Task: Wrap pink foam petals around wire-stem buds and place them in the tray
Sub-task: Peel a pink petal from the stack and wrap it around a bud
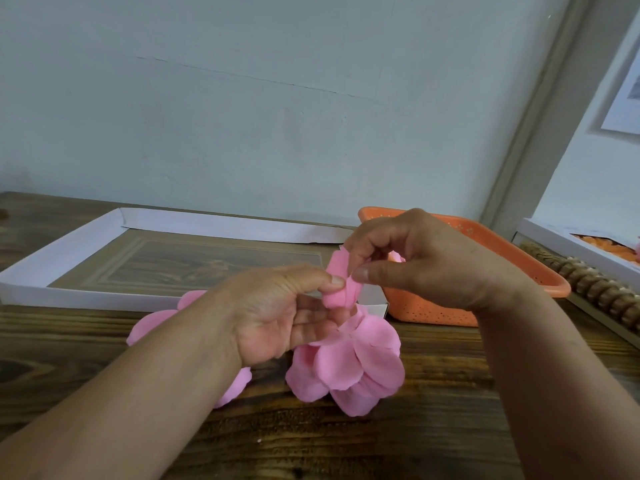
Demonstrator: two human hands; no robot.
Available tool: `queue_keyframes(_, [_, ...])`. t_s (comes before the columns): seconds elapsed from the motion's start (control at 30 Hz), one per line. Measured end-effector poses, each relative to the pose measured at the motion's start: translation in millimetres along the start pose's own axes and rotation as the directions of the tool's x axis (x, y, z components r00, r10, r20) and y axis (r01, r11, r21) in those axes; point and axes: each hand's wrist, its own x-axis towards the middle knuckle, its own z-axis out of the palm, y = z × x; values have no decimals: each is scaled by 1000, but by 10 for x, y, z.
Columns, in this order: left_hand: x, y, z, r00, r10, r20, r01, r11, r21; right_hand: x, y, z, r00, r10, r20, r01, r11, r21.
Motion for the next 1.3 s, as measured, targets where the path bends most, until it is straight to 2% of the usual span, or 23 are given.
queue_keyframes(0.27, [-3, 0, 14, 993, 105, -45, -103, 994, 47, 45, 19, 80, 997, 12, -76, -12, 1000, 2])
queue_keyframes(0.53, [-16, 5, 14, 984, 174, -33, -171, 981, 91, 72, 58, 123, 989, 35, -146, -33, 999, 15])
queue_keyframes(0.7, [18, -30, 37, 965, 227, -131, -211, 969, 127, 128, 74, 208, 983, 58, -172, -46, 996, 71])
queue_keyframes(0.77, [37, -7, 23, 960, 235, -154, -228, 972, 58, 158, 92, 234, 957, 80, -277, -23, 979, 201])
queue_keyframes(0.87, [61, 34, -18, 956, 229, -183, -252, 961, -116, 207, 112, 300, 841, 148, -520, 25, 950, 311])
queue_keyframes(0.93, [75, 52, -41, 957, 218, -189, -255, 946, -201, 239, 114, 400, 804, 143, -577, 12, 967, 256])
queue_keyframes(1.0, [97, 58, -63, 957, 217, -191, -260, 935, -240, 253, 90, 525, 813, 88, -575, 9, 986, 164])
queue_keyframes(1.1, [134, 52, -84, 951, 218, -219, -268, 934, -237, 251, 43, 678, 806, -56, -590, 9, 996, -83])
queue_keyframes(1.2, [185, 29, -104, 941, 234, -243, -291, 928, -234, 258, 6, 812, 774, -192, -603, -5, 951, -309])
queue_keyframes(1.3, [208, -2, -90, 942, 251, -223, -303, 922, -241, 269, -8, 895, 720, -263, -643, -52, 903, -427])
